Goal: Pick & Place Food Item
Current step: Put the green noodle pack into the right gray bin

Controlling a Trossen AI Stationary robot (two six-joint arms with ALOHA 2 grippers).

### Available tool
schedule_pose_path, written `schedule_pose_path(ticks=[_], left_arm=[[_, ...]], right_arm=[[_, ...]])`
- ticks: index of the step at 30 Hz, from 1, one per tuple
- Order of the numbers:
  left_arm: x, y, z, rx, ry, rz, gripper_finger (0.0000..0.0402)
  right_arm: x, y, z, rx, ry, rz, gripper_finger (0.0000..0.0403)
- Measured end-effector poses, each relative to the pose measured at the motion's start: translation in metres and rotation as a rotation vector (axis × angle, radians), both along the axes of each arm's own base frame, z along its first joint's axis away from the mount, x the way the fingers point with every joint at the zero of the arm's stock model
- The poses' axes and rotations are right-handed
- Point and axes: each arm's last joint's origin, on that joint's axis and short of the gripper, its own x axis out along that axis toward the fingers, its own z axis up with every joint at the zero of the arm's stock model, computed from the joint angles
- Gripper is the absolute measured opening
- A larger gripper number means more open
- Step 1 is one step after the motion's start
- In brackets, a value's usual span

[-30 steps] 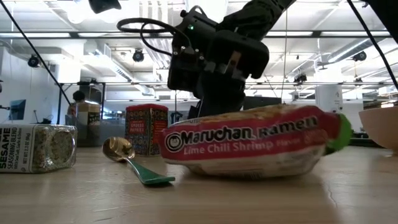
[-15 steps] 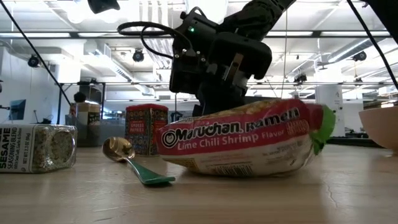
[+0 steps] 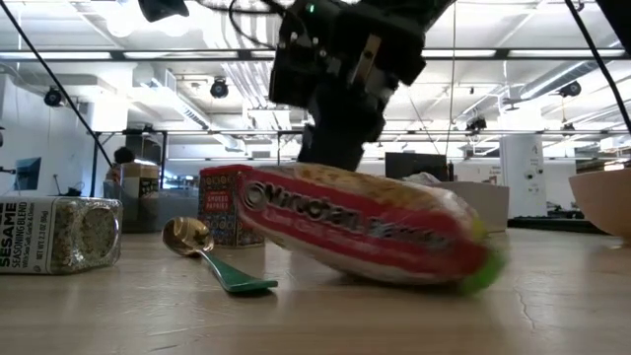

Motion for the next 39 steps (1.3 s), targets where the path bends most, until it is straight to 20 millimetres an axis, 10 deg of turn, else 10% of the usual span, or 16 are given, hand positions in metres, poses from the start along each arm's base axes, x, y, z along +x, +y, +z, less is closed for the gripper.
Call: schedule_pose_path(ticks=[39], left_arm=[[-0.001, 0.000, 0.000, 0.000, 0.007, 0.004, 0.0296]], right_arm=[[-0.045, -0.015, 0.101, -0.286, -0.124, -0.270, 0.0011]])
